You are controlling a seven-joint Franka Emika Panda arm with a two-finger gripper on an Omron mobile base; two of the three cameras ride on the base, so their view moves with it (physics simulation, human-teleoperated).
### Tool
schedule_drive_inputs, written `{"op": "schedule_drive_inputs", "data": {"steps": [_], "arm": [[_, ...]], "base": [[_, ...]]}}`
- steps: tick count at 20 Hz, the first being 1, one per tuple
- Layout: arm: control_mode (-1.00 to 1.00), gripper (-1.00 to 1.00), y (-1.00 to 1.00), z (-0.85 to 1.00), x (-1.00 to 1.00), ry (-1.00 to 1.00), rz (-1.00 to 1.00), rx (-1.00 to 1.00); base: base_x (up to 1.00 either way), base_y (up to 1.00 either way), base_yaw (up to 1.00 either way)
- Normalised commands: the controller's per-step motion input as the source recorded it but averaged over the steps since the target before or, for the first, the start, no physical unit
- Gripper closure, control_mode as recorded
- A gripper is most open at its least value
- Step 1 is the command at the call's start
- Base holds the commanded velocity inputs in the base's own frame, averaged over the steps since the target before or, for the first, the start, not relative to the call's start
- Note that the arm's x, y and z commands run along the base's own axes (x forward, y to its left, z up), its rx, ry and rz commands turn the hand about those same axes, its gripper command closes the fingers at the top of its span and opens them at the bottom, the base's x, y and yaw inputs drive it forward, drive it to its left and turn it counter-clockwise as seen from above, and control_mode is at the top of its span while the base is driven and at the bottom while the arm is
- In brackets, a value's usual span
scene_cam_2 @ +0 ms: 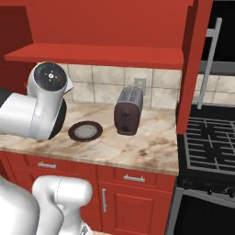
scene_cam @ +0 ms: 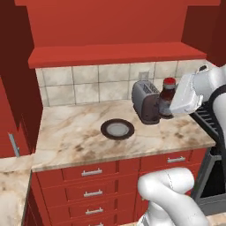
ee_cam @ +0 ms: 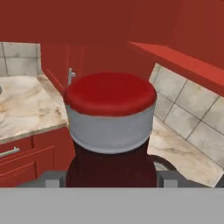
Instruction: Move the hot dog bun to the plate on the dining table and place the condiment next to that plate. Then navigate to the fridge and take the sausage and place it on the plate as well.
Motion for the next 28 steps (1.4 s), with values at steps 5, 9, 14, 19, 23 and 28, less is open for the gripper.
{"op": "schedule_drive_inputs", "data": {"steps": [5,9,14,19,23,28], "arm": [[1.00,1.00,0.00,0.00,0.00,0.00,0.00,0.00],[1.00,1.00,0.00,0.00,0.00,0.00,0.00,0.00],[1.00,1.00,0.00,0.00,0.00,0.00,0.00,0.00],[1.00,1.00,0.00,0.00,0.00,0.00,0.00,0.00],[1.00,1.00,0.00,0.00,0.00,0.00,0.00,0.00],[1.00,1.00,0.00,0.00,0.00,0.00,0.00,0.00]], "base": [[-1.00,0.00,0.36],[-1.00,0.15,0.53],[-1.00,0.30,0.72],[-0.86,0.27,0.81],[-0.85,0.29,0.81],[-0.93,0.29,0.79]]}}
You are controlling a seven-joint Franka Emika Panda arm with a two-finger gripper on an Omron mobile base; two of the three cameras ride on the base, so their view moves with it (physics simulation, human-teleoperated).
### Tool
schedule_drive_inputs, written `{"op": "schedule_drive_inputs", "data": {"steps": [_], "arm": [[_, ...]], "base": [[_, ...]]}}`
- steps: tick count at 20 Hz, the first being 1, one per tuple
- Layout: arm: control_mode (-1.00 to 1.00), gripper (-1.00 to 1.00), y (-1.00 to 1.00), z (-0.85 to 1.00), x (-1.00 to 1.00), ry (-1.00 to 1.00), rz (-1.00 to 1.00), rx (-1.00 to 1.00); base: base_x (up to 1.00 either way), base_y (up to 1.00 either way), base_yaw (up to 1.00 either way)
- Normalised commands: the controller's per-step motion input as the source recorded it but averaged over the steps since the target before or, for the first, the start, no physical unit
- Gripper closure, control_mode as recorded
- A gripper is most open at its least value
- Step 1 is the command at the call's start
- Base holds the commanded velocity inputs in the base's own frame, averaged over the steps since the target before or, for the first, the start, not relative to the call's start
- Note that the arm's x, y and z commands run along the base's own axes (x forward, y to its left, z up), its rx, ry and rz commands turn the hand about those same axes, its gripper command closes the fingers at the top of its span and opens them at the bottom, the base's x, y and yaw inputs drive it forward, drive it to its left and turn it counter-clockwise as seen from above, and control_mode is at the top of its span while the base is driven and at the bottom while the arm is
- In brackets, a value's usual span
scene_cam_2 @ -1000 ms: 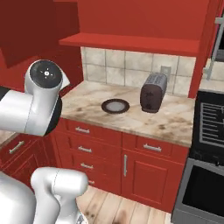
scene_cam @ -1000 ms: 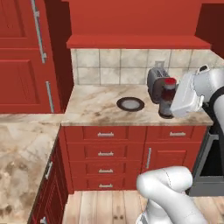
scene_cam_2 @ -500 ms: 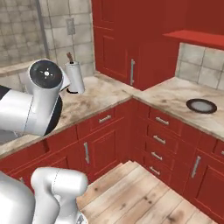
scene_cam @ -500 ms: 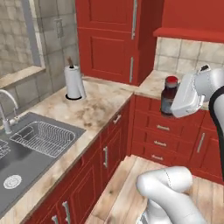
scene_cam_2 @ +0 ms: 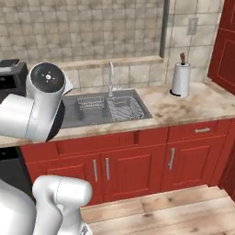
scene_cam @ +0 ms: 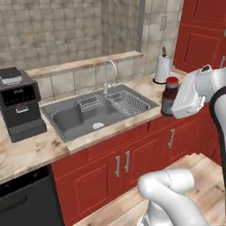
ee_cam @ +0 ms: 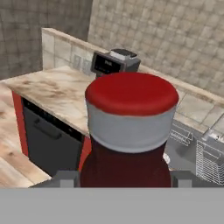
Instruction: Move the hot dog bun to the plate on the dining table and place the condiment next to that plate. Then navigate to the fridge and take the sausage and place it on the plate as well.
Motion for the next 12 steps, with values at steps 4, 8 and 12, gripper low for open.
{"op": "schedule_drive_inputs", "data": {"steps": [4,8,12], "arm": [[1.00,1.00,0.00,0.00,0.00,0.00,0.00,0.00],[1.00,1.00,0.00,0.00,0.00,0.00,0.00,0.00],[1.00,1.00,0.00,0.00,0.00,0.00,0.00,0.00]], "base": [[-0.94,0.29,0.81],[-0.92,0.53,0.79],[-0.66,0.90,0.73]]}}
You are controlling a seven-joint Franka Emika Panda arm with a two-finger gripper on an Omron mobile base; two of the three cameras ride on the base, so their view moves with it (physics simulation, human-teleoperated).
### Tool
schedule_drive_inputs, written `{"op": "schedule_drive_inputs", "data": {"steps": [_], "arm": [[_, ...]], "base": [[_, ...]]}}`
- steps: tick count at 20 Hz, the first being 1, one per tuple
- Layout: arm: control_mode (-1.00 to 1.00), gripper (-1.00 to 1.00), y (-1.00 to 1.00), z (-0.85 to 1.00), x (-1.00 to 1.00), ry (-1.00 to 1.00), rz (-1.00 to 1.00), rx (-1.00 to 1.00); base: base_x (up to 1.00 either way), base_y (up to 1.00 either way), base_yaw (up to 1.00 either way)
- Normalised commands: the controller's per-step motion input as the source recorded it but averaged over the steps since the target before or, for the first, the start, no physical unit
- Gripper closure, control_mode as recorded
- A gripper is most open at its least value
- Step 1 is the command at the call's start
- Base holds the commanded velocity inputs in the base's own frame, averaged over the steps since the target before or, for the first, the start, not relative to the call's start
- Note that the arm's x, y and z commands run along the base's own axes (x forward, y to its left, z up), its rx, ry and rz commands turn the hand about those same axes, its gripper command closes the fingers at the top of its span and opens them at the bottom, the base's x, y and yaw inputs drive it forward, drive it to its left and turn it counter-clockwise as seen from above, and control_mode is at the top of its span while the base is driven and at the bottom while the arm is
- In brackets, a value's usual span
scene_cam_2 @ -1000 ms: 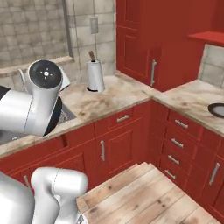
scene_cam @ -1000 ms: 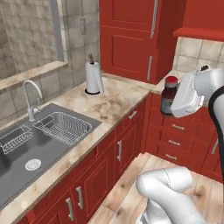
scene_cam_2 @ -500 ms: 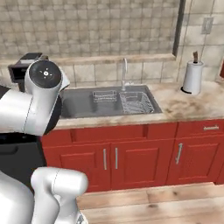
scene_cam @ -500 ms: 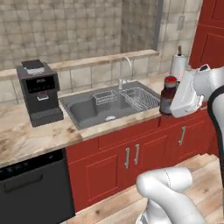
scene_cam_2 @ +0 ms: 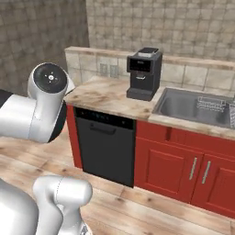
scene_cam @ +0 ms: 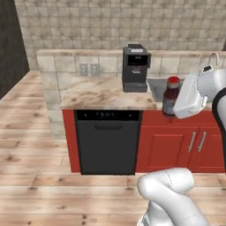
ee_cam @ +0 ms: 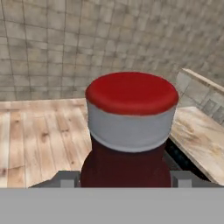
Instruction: Move the hot dog bun to the plate on the dining table and place the condiment next to that plate. Then navigate to the fridge and take the sausage and place it on the plate as well.
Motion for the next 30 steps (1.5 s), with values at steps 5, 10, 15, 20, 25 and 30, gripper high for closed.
{"op": "schedule_drive_inputs", "data": {"steps": [5,10,15,20,25,30], "arm": [[1.00,1.00,0.00,0.00,0.00,0.00,0.00,0.00],[1.00,1.00,0.00,0.00,0.00,0.00,0.00,0.00],[1.00,1.00,0.00,0.00,0.00,0.00,0.00,0.00],[1.00,1.00,0.00,0.00,0.00,0.00,0.00,0.00],[1.00,1.00,0.00,0.00,0.00,0.00,0.00,0.00],[1.00,1.00,0.00,0.00,0.00,0.00,0.00,0.00]], "base": [[-0.15,1.00,0.54],[0.47,1.00,0.09],[0.84,1.00,-0.07],[0.95,0.99,-0.13],[1.00,0.91,-0.18],[1.00,0.77,-0.16]]}}
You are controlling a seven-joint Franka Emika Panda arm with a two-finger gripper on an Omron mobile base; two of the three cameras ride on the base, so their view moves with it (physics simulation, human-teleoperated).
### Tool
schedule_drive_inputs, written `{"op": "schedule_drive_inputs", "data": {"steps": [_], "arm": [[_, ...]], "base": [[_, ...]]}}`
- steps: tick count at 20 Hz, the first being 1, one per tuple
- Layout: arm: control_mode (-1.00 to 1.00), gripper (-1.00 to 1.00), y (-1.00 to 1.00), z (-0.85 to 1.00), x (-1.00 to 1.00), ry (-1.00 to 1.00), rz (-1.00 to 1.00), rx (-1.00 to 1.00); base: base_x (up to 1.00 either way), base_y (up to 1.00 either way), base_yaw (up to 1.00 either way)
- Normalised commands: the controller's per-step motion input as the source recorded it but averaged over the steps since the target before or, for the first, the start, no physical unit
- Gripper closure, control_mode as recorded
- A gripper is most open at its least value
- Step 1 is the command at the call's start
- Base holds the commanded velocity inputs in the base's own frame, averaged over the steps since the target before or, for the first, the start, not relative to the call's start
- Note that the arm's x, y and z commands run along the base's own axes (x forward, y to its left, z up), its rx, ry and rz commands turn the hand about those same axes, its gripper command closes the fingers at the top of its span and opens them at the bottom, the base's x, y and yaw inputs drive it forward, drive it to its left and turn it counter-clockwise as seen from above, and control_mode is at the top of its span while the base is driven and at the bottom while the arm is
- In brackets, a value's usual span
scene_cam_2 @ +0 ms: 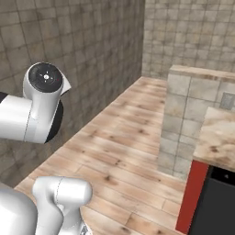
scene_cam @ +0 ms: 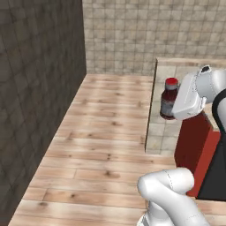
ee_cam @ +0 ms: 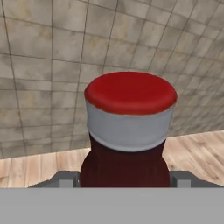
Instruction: Move the hot dog bun to the plate on the dining table and place the condiment next to that plate. Then navigate to the fridge and take the sausage and place it on the plate as well.
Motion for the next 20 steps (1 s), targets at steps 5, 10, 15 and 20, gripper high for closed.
{"op": "schedule_drive_inputs", "data": {"steps": [5,10,15,20], "arm": [[1.00,1.00,0.00,0.00,0.00,0.00,0.00,0.00],[1.00,1.00,0.00,0.00,0.00,0.00,0.00,0.00],[1.00,1.00,0.00,0.00,0.00,0.00,0.00,0.00],[1.00,1.00,0.00,0.00,0.00,0.00,0.00,0.00]], "base": [[1.00,0.64,-0.18],[1.00,0.40,-0.23],[1.00,0.03,-0.27],[1.00,0.08,-0.31]]}}
